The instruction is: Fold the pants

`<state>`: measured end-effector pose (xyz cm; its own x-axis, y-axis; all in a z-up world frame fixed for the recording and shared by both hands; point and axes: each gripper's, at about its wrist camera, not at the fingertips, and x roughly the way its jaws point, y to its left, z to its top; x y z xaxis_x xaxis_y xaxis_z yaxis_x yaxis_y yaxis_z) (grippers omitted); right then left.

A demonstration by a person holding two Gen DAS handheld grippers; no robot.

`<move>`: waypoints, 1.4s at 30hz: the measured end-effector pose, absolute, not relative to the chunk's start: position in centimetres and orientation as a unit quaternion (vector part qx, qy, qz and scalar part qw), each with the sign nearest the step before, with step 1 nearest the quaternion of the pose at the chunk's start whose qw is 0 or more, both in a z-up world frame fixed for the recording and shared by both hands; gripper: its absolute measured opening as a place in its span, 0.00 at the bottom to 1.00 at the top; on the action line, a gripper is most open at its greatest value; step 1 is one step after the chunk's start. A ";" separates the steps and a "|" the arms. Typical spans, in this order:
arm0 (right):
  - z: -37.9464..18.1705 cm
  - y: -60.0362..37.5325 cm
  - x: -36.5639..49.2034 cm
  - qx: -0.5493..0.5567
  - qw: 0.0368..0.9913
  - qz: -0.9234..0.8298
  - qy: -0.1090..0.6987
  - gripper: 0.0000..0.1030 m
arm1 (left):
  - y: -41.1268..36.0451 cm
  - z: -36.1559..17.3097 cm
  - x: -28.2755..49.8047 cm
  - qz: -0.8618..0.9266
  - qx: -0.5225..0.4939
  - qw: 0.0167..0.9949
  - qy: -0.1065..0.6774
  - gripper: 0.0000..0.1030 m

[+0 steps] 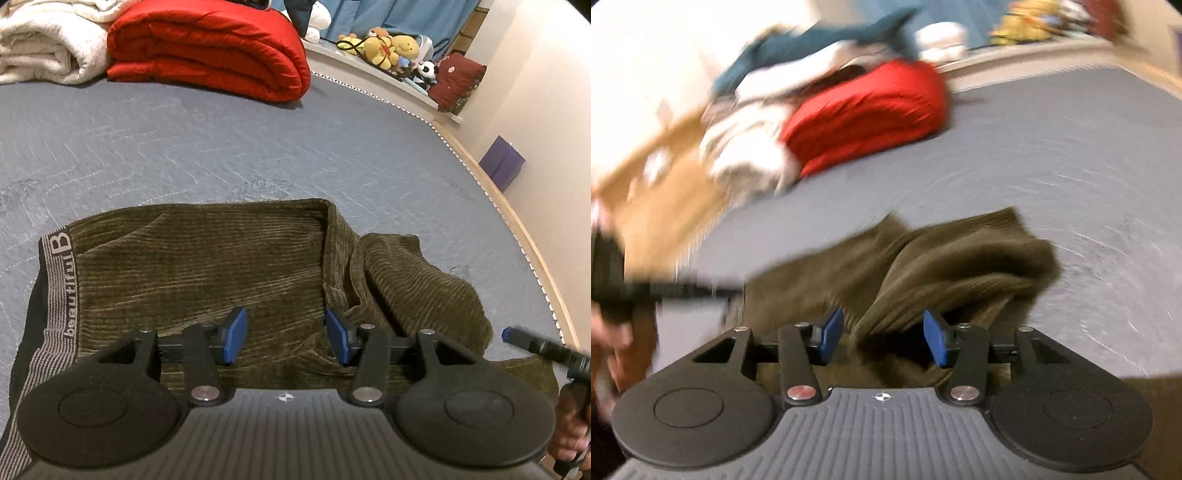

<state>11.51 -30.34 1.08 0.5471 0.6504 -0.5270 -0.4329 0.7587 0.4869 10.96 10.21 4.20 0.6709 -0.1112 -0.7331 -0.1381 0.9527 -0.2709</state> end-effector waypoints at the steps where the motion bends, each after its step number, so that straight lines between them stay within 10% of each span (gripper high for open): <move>1: 1.0 -31.5 12.1 0.186 0.863 0.299 0.363 0.49 | 10.2 4.2 11.0 0.007 -0.156 0.901 0.406 0.52; 16: -8.8 -32.7 19.9 0.422 0.766 0.159 0.458 0.50 | 10.3 4.2 11.7 0.024 -0.179 0.894 0.409 0.58; 23: -6.1 -29.1 22.1 0.329 0.840 0.112 0.418 0.19 | 10.2 3.4 12.7 0.030 -0.175 0.890 0.419 0.60; 31: -2.1 -26.2 23.4 0.149 0.884 0.136 0.422 0.18 | 10.6 2.8 13.9 0.037 -0.183 0.886 0.424 0.60; 42: 0.3 -32.2 21.8 0.275 0.831 0.097 0.473 0.20 | 10.8 2.6 14.8 0.037 -0.192 0.882 0.428 0.62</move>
<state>21.84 -32.24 0.34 0.5337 0.4215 -0.7331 0.0983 0.8301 0.5489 14.85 10.80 2.60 0.6307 -0.0994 -0.7696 -0.2300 0.9233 -0.3077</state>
